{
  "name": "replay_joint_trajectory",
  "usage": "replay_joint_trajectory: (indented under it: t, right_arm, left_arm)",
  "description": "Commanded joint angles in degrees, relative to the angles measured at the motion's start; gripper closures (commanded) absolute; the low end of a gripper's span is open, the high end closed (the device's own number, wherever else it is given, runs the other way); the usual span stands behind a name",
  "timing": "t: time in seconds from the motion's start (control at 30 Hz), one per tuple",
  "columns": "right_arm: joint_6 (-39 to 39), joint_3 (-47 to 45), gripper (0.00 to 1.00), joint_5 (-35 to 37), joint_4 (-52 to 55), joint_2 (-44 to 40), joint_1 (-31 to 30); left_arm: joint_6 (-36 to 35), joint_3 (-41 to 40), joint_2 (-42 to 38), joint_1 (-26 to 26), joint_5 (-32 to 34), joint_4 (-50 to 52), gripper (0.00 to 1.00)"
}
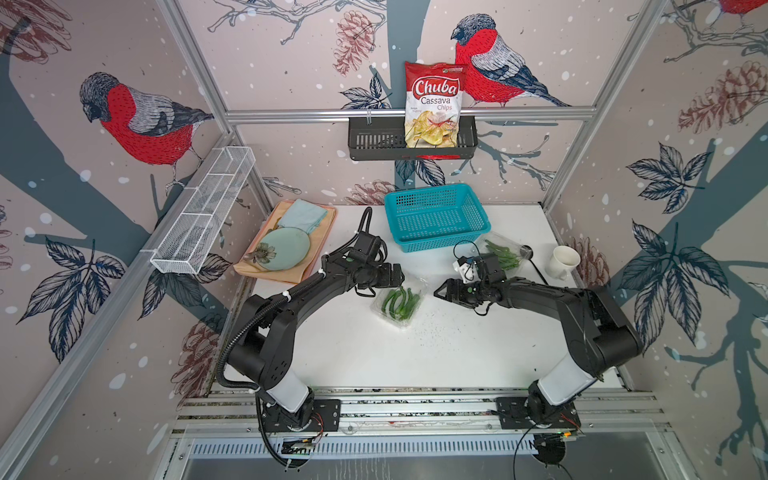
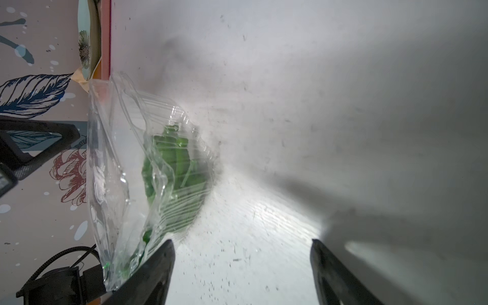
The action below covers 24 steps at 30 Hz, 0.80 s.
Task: Take small green peppers out of containers
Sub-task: Adjust the packing box at the center of the board, then open the packing box at the center of the board.
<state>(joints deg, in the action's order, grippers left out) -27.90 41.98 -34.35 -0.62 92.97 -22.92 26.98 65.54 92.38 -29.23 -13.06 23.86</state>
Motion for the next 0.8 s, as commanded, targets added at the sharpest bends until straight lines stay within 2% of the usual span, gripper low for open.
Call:
replay_joint_trajectory:
  t: [0.0, 0.23, 0.47, 0.77]
  right_arm:
    - [-6.3, -3.5, 0.24, -4.0, -6.8, -2.0, -0.9]
    - [-13.3, -3.9, 0.38, -3.7, -14.9, -2.1, -6.9]
    - [-13.2, -2.3, 0.46, -1.5, -14.3, -0.5, -7.1]
    - [-12.1, -1.7, 0.53, 0.3, -12.4, 1.3, -6.6]
  left_arm:
    - [-2.0, 0.9, 0.6, -0.3, 3.0, 2.5, 0.03]
    - [-6.6, 1.9, 4.2, -1.1, 0.8, -0.5, 0.03]
    - [-5.7, 3.5, 7.0, -2.1, -2.0, -1.3, 0.03]
    - [-2.5, 3.0, 7.5, -3.5, -1.7, -2.6, 0.03]
